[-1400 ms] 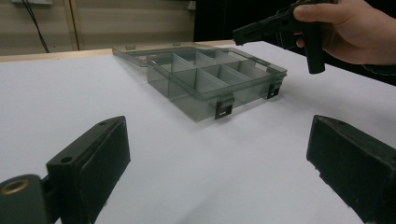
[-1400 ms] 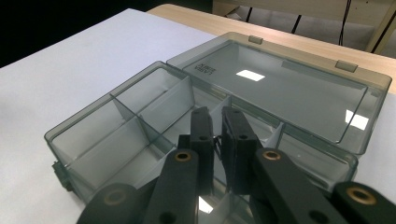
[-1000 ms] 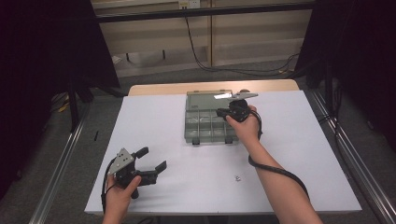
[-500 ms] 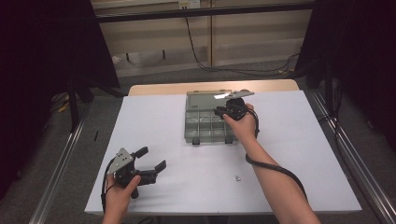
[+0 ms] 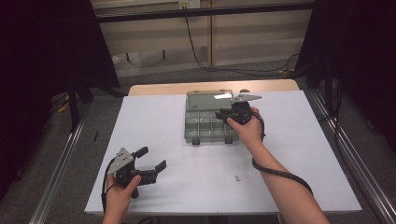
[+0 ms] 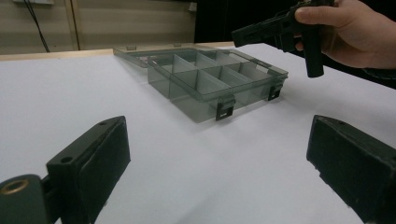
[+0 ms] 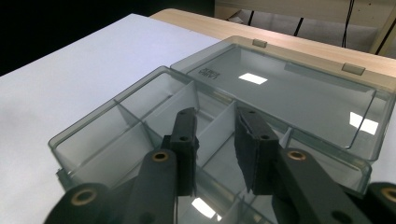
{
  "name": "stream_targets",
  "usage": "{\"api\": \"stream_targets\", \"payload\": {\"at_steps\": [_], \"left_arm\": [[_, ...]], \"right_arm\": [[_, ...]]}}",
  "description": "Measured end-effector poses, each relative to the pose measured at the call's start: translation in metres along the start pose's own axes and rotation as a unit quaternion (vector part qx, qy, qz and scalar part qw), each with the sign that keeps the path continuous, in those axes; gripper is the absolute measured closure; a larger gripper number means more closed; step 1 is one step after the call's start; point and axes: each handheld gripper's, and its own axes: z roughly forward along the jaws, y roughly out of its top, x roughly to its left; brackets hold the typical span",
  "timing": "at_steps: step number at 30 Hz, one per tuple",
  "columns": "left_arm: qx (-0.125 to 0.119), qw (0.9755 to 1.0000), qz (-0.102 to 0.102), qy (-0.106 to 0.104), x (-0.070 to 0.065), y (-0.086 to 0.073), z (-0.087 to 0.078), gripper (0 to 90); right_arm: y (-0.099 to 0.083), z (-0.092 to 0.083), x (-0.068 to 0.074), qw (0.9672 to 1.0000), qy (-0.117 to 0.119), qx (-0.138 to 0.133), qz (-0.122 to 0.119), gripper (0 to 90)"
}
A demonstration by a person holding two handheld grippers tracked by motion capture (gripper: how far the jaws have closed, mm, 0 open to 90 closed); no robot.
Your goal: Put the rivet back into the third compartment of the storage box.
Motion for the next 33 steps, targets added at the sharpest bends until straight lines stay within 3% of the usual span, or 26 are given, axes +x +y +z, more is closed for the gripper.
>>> {"api": "stream_targets", "payload": {"at_steps": [8,20,28,33], "left_arm": [[0.001,1.0,0.001,-0.001,0.0,0.0,0.0,5.9],[0.002,1.0,0.001,0.002,-0.001,0.0,0.0,5.9],[0.004,1.0,0.002,0.003,-0.001,0.0,0.001,5.9],[0.003,1.0,0.001,0.001,-0.001,0.0,0.001,5.9]], "right_arm": [[-0.006,-0.013,0.002,0.9999,0.014,-0.006,0.006,62.8],[-0.013,-0.029,0.008,0.9989,0.04,-0.023,0.004,47.0],[-0.019,-0.039,0.012,0.9983,0.054,-0.014,-0.017,34.8],[-0.023,-0.047,0.015,0.9972,0.07,-0.019,-0.017,29.7]]}}
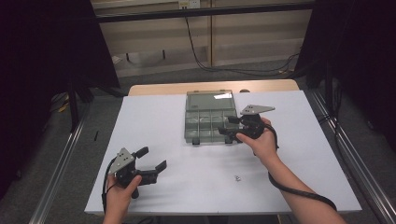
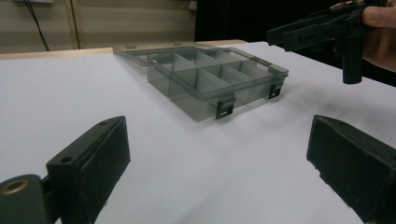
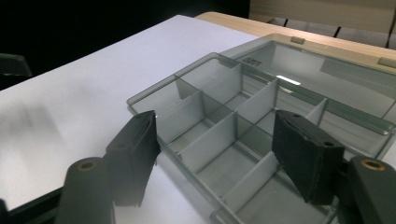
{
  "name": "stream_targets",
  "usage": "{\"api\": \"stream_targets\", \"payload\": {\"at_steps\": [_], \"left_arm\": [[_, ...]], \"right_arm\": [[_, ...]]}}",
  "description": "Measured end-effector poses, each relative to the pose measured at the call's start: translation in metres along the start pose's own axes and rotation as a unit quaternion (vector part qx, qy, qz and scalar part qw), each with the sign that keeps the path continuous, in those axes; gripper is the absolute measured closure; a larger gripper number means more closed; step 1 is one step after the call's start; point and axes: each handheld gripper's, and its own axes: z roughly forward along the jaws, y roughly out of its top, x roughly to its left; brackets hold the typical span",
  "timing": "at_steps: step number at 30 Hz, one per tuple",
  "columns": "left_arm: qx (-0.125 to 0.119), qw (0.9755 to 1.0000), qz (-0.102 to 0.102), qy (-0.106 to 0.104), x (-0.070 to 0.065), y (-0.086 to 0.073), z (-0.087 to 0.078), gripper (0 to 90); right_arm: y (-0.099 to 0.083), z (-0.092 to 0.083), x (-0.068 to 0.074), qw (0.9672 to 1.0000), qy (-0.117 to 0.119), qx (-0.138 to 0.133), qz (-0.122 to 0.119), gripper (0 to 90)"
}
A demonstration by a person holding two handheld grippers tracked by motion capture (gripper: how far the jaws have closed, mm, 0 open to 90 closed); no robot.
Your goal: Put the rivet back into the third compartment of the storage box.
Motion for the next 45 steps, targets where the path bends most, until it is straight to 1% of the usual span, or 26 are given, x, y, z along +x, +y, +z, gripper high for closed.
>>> {"api": "stream_targets", "payload": {"at_steps": [1,2,4,5,8,11,15,17,20,23,25,28,37,39,41,43,45], "left_arm": [[0.002,1.0,0.002,-0.002,0.0,0.0,0.0,5.9],[-0.001,1.0,-0.001,0.0,-0.001,0.0,0.0,5.9],[0.001,1.0,0.002,0.001,-0.001,0.0,0.0,5.9],[-0.003,1.0,0.002,-0.002,-0.001,0.0,0.0,5.9],[0.002,1.0,0.006,0.001,-0.002,0.0,0.0,5.9],[0.004,1.0,0.008,-0.003,-0.002,0.0,0.0,5.9],[0.0,1.0,0.003,-0.005,-0.003,0.0,0.001,5.8],[-0.002,1.0,0.004,-0.007,-0.003,0.0,0.001,5.8],[-0.002,1.0,0.004,-0.007,-0.003,0.0,0.001,5.7],[0.0,1.0,0.003,-0.003,-0.003,0.0,0.001,5.5],[-0.002,1.0,0.003,-0.004,-0.003,0.0,0.001,5.5],[0.002,0.9999,0.01,-0.004,-0.003,0.001,0.0,5.3],[-0.005,1.0,0.007,-0.003,-0.003,0.0,0.0,4.5],[-0.006,1.0,0.007,-0.002,-0.003,0.0,0.0,4.2],[-0.01,0.9999,0.007,-0.006,-0.003,0.0,0.0,4.1],[-0.01,0.9999,0.008,-0.006,-0.003,0.0,0.0,3.9],[-0.01,0.9999,0.009,-0.004,-0.003,0.0,0.0,3.7]], "right_arm": [[-0.001,-0.001,0.001,1.0,0.004,-0.001,0.0,28.4],[-0.002,-0.003,0.002,1.0,0.005,0.0,-0.001,27.3],[-0.004,-0.006,0.003,0.9999,0.011,0.001,-0.004,25.7],[-0.006,-0.007,0.005,0.9999,0.013,0.001,-0.005,25.0],[-0.011,-0.012,0.007,0.9998,0.019,0.001,-0.008,23.1],[-0.015,-0.018,0.009,0.9996,0.024,-0.001,-0.013,22.0],[-0.019,-0.026,0.011,0.9995,0.025,-0.007,-0.017,20.4],[-0.02,-0.029,0.013,0.9994,0.027,-0.006,-0.021,19.8],[-0.022,-0.033,0.016,0.9991,0.033,-0.006,-0.024,18.8],[-0.026,-0.037,0.02,0.9988,0.043,-0.004,-0.023,17.6],[-0.027,-0.039,0.022,0.9987,0.044,-0.005,-0.027,17.4],[-0.03,-0.042,0.024,0.9984,0.045,-0.004,-0.033,16.8],[-0.038,-0.052,0.028,0.9983,0.047,0.0,-0.035,16.4],[-0.04,-0.054,0.029,0.9981,0.047,0.005,-0.039,16.3],[-0.042,-0.056,0.031,0.998,0.05,0.005,-0.039,16.3],[-0.044,-0.058,0.032,0.9977,0.051,0.005,-0.045,16.3],[-0.046,-0.061,0.034,0.9976,0.052,0.008,-0.044,16.3]]}}
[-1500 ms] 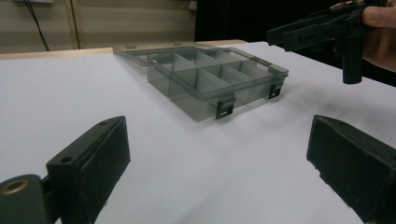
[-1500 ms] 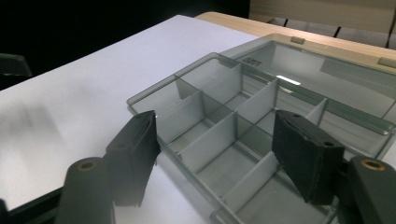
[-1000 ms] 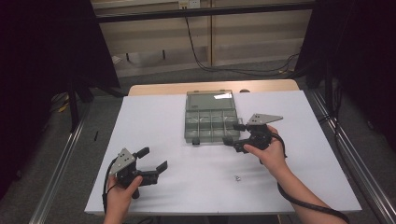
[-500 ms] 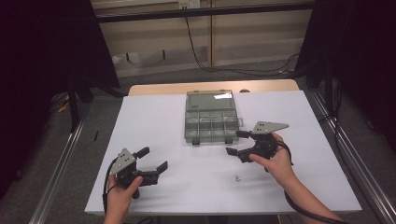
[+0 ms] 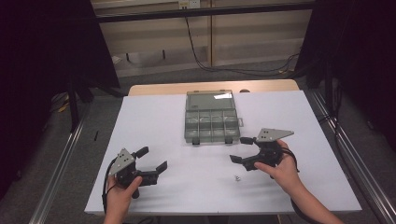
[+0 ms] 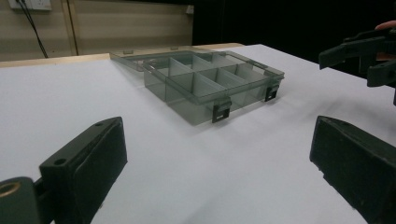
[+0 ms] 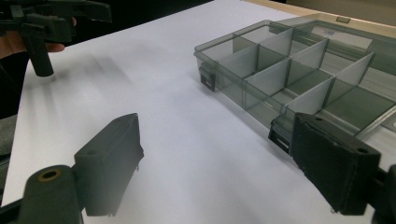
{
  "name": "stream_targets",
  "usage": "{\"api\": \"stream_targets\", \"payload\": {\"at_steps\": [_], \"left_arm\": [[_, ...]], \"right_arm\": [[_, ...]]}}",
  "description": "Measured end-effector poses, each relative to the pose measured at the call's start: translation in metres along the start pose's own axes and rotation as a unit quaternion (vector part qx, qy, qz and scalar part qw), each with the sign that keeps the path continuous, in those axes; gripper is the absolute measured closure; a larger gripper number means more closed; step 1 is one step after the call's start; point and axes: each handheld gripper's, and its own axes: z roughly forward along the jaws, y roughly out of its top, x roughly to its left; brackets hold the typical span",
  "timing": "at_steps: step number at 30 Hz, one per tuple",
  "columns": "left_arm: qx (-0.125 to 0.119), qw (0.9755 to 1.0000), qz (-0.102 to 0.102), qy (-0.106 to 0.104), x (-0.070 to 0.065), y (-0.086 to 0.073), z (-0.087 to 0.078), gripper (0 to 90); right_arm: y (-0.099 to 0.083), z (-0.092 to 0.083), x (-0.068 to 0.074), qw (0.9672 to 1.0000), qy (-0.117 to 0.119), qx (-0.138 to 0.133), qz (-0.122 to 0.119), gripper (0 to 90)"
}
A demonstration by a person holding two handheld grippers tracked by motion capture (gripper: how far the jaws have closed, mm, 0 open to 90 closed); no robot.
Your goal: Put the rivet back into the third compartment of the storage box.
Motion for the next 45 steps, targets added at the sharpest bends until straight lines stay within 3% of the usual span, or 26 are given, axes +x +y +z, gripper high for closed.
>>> {"api": "stream_targets", "payload": {"at_steps": [29,38,45], "left_arm": [[0.007,1.0,0.005,0.001,-0.001,0.0,-0.001,3.7],[0.007,1.0,0.005,0.001,-0.001,0.0,0.0,3.7],[0.009,0.9999,0.006,0.001,-0.001,0.0,0.0,3.7]], "right_arm": [[-0.027,-0.021,0.017,0.9993,0.005,0.033,-0.018,18.7],[-0.03,-0.018,0.017,0.9985,0.014,0.048,-0.024,32.6],[-0.032,-0.014,0.022,0.9964,0.025,0.074,-0.032,53.3]]}}
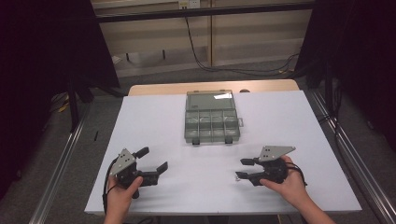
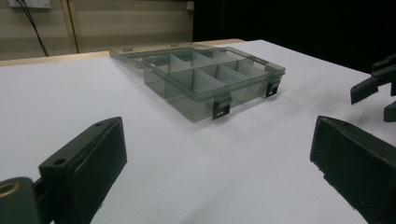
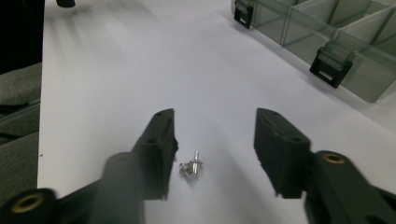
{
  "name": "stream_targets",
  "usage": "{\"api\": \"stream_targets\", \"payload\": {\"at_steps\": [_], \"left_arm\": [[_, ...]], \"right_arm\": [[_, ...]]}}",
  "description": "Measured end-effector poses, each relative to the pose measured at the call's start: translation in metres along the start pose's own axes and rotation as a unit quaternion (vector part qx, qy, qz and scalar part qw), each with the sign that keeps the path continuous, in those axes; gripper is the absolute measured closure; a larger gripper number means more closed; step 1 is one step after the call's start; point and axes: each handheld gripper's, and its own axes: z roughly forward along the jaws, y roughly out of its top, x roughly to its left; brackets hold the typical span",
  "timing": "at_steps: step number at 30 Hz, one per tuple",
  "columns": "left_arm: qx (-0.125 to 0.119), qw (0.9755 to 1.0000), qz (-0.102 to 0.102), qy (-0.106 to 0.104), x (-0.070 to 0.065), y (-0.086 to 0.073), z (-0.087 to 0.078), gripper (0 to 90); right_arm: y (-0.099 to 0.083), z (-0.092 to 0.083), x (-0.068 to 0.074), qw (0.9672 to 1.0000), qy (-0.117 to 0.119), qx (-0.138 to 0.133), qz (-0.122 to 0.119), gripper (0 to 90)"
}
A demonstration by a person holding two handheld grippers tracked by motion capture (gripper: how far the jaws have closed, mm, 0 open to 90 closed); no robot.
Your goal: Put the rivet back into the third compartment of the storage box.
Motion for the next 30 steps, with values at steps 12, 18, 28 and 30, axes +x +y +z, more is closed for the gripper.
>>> {"api": "stream_targets", "payload": {"at_steps": [12,18,28,30], "left_arm": [[-0.001,1.0,0.001,0.003,-0.0002,0.0002,-0.0005,3.7],[0.0,1.0,0.001,0.002,-0.0002,-0.0001,-0.0001,3.7],[-0.002,1.0,0.001,0.002,-0.0007,0.0002,0.0,3.8],[0.0,1.0,0.001,0.004,-0.0008,0.0004,-0.0003,3.8]], "right_arm": [[-0.0046,0.0079,0.0067,0.9991,0.023,0.035,0.003,69.8],[-0.0063,0.0108,0.0087,0.9988,0.023,0.043,-0.007,71.2],[-0.0081,0.0102,0.0087,0.9984,0.023,0.051,-0.003,78.3],[-0.0086,0.0109,0.0084,0.9982,0.024,0.055,-0.005,77.9]]}}
